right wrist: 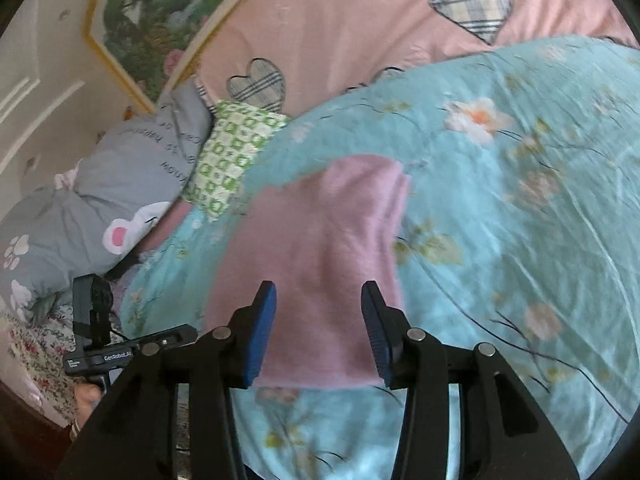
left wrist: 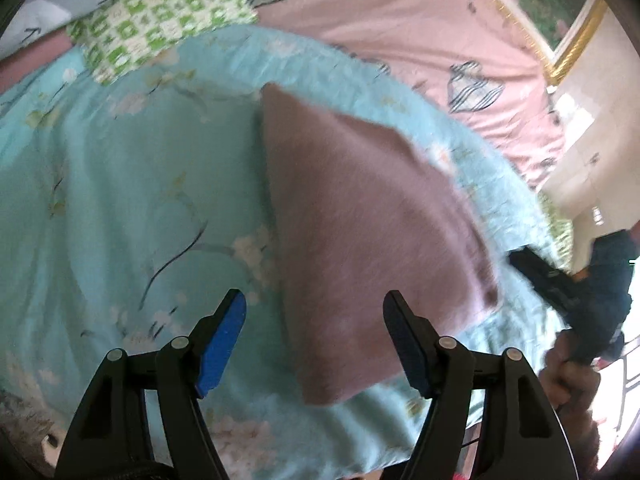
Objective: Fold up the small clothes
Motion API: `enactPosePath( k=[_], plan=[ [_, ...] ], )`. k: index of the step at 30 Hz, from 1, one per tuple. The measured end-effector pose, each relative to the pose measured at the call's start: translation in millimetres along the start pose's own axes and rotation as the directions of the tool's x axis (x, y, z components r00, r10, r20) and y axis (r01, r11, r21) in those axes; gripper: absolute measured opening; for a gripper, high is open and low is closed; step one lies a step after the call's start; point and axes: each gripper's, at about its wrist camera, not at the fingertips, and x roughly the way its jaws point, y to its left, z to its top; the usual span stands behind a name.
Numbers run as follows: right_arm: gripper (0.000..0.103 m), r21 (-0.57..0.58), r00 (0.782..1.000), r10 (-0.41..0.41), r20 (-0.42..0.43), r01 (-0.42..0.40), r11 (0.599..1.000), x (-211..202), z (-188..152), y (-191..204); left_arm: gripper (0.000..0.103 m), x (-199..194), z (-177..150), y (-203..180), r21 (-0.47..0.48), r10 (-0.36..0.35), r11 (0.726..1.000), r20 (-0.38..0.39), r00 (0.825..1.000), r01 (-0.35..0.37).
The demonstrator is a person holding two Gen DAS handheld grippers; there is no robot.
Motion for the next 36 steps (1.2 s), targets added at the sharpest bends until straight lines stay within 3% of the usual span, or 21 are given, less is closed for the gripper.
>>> enactPosePath(
  k=[3,6,9,14,20,24,28,31,33,35,36],
  plan=[
    [0.035,-0.033,0.999,-0.04,-0.035,0.038,0.999,23.4,3.1,8.4,0.065,2.1,7.6,-13.9,0.018,-0.085,0.996,0.033,0.996,0.084],
    [0.026,-0.011,0.993,-0.082,-0.084,0.082,0.997,43.9,0.3,-2.1,0.053,20.6,4.6,-22.3,0.047,-0.114,0.992,-0.024,0.993,0.115],
    [0.015,0.011,0.981,-0.131,-0.144,0.134,0.991,60.0,-8.9,-19.9,0.05,42.8,-6.0,-26.0,0.086,-0.072,0.993,-0.076,0.995,0.078],
    [0.0,0.055,0.978,-0.116,-0.175,0.127,0.99,71.4,-17.8,-42.6,0.049,56.6,-10.4,-27.6,0.124,-0.032,0.991,-0.083,0.996,0.042],
    [0.0,0.066,0.981,-0.098,-0.166,0.111,0.992,68.5,-17.9,-47.5,0.049,50.1,-18.8,-34.7,0.162,-0.004,0.987,-0.066,0.998,0.015],
    [0.0,0.037,0.985,-0.106,-0.137,0.112,0.993,48.5,-24.1,-37.4,0.056,36.3,-25.4,-36.4,0.166,0.003,0.986,-0.045,0.999,0.004],
    [0.003,-0.016,0.981,-0.157,-0.111,0.156,0.988,26.6,-34.2,-23.8,0.071,19.9,-35.4,-34.5,0.174,0.066,0.983,-0.006,0.998,-0.064],
    [0.004,-0.034,0.981,-0.171,-0.093,0.169,0.985,11.0,-39.3,-15.3,0.075,8.3,-43.9,-31.8,0.171,0.096,0.98,0.019,0.995,-0.098],
    [0.017,-0.043,0.981,-0.174,-0.082,0.171,0.984,2.2,-42.5,-8.6,0.08,0.6,-51.1,-29.3,0.167,0.111,0.979,0.032,0.993,-0.114],
    [0.056,-0.045,0.984,-0.172,-0.057,0.169,0.985,-7.2,-46.4,-3.6,0.081,-5.8,-57.3,-26.9,0.169,0.125,0.977,0.047,0.991,-0.131],
    [0.058,-0.05,0.985,-0.171,-0.029,0.17,0.984,-13.6,-49.4,0.6,0.081,-9.1,-61.0,-26.6,0.173,0.138,0.974,0.054,0.989,-0.145]
  ],
)
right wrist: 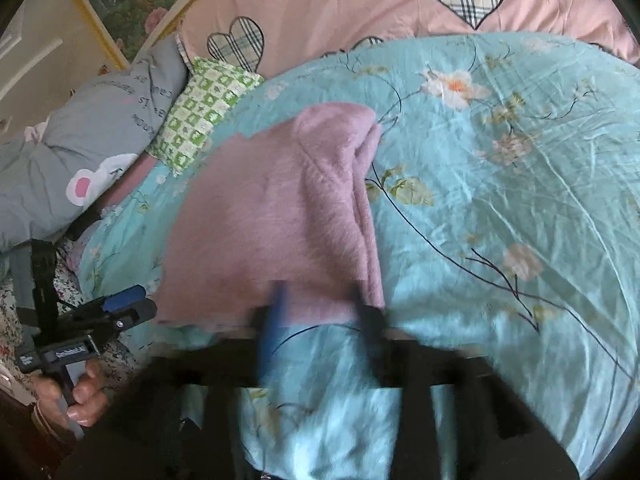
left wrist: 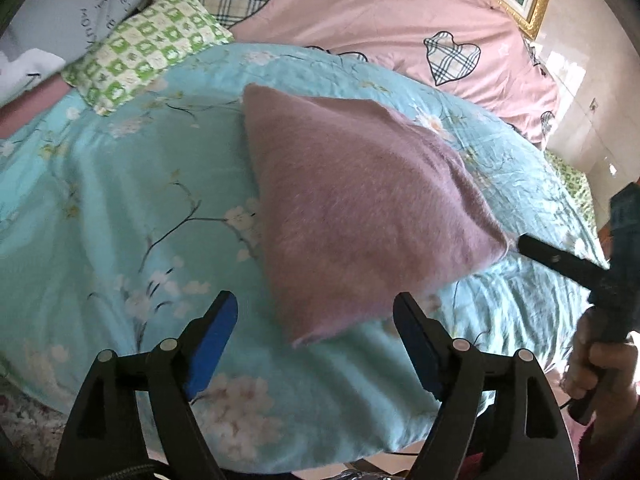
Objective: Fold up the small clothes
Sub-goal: 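Release the sweater and withdraw both grippers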
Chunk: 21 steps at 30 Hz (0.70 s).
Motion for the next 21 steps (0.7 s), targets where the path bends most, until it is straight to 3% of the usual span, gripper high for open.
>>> enactPosePath(
  k=[7,13,21],
  plan=[
    [0.059,-0.032,1.0,-0.026,0.01,0.027,0.999,-14.2,-23.2,15.4,0.082,-12.4,-22.4,6.7,0.01,0.074,0.997,0.009,0.997,-0.074],
    [0.074,-0.09,0.999,-0.045,-0.006,0.045,0.995,-15.8,-48.3,33.0,0.082,-14.9,-34.9,8.6,0.04,0.101,0.994,-0.011,0.995,-0.1],
    [0.085,-0.169,0.998,-0.067,-0.017,0.064,0.984,-13.8,-49.2,47.2,0.085,-31.0,-26.8,-0.4,0.095,0.174,0.979,0.062,0.983,-0.179]
  ],
)
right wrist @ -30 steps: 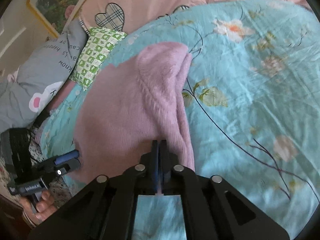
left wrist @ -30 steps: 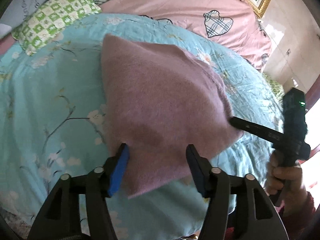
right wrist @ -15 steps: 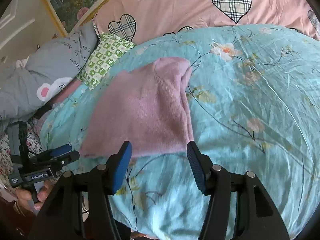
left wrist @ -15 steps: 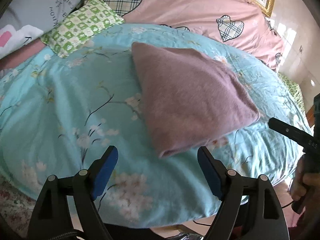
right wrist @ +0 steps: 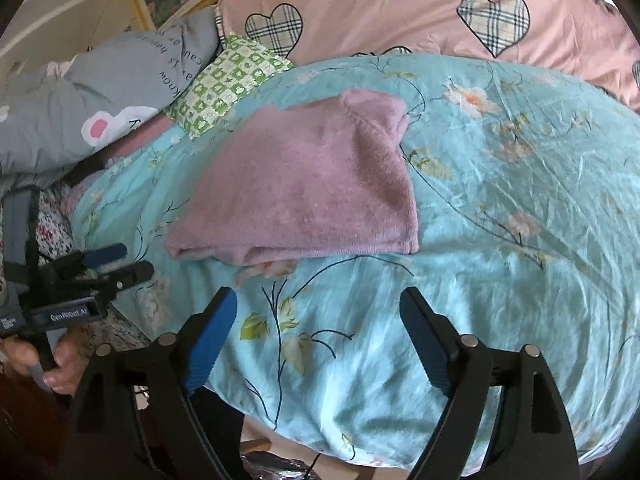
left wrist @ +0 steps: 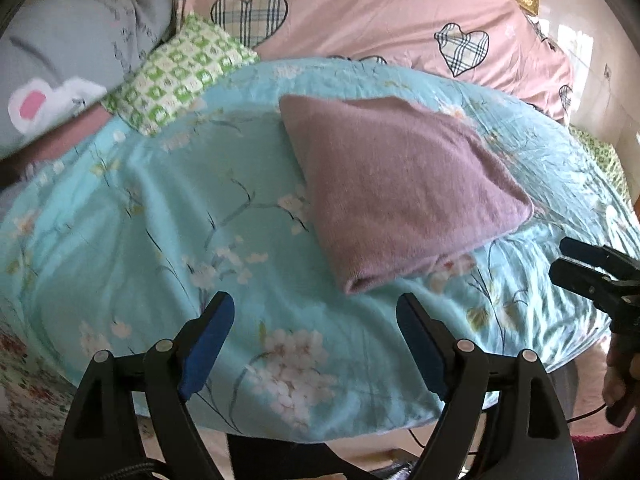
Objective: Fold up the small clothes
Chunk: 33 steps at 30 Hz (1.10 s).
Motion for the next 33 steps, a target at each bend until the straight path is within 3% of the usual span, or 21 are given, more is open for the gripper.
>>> enactPosePath(
  k=[5,10,33],
  plan=[
    [0.091,-0.046,1.0,-0.015,-0.001,0.015,0.999,-0.7,12.6,6.5,0.089,3.0,11.5,-4.7,0.055,0.081,0.995,-0.027,0.996,-0.08],
    [0.093,-0.057,1.0,-0.003,-0.019,0.002,0.998,6.3,21.8,9.8,0.089,11.2,13.6,-3.5,0.067,0.115,0.992,-0.057,0.992,-0.111],
    [0.095,-0.111,0.994,-0.014,-0.106,0.002,0.994,40.8,40.5,16.8,0.091,38.5,28.2,0.7,0.092,0.135,0.988,-0.103,0.985,-0.126]
  ],
)
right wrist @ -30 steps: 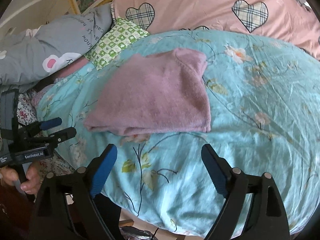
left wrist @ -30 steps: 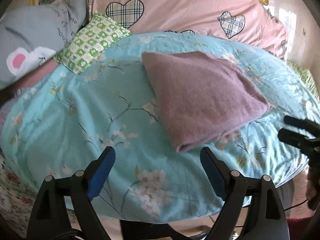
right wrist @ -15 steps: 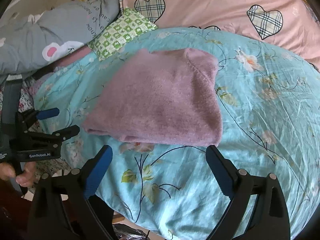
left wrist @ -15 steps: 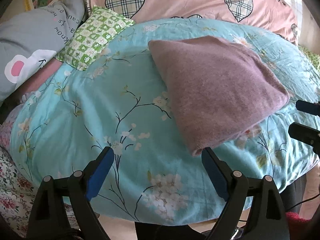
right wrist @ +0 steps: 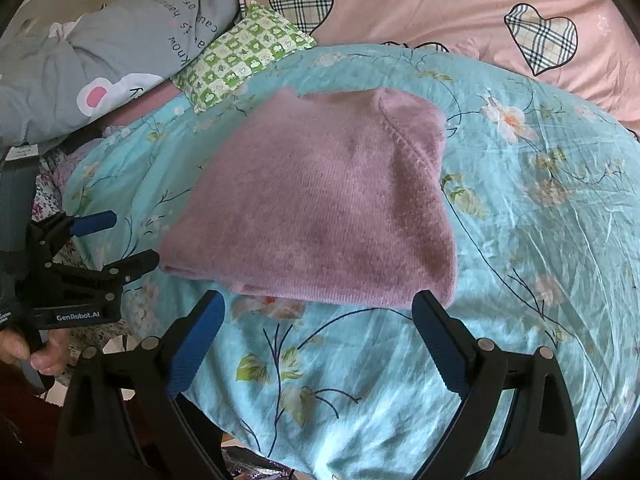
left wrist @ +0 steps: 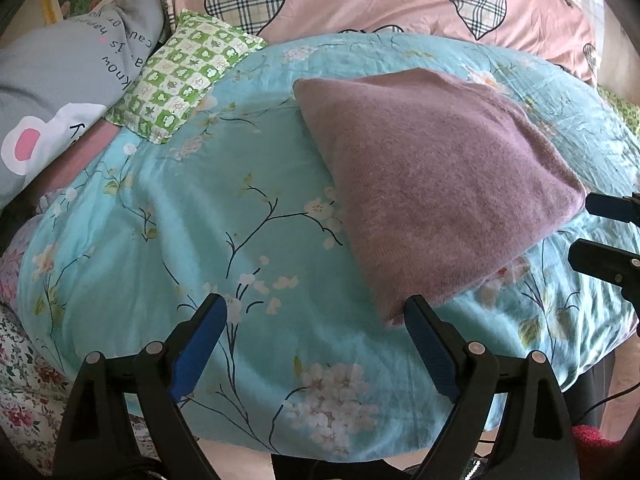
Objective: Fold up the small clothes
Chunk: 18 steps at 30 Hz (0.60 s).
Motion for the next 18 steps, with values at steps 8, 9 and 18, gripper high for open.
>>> enactPosePath(
  k=[8,9,18],
  plan=[
    [0.095,-0.011,1.0,-0.002,-0.015,0.002,1.0,5.9,6.5,-0.4,0.091,2.9,5.5,-0.6,-0.009,-0.01,1.0,0.001,1.0,0.01],
    [0.095,-0.012,1.0,-0.002,-0.015,0.002,1.0,5.9,6.8,-0.4,0.091,3.0,6.4,-1.0,-0.01,-0.011,1.0,0.001,1.0,0.011],
    [0.095,-0.015,1.0,0.0,-0.018,0.0,1.0,8.0,11.1,-5.2,0.092,4.4,9.7,-4.5,-0.008,-0.016,1.0,-0.001,1.0,0.016]
  ],
)
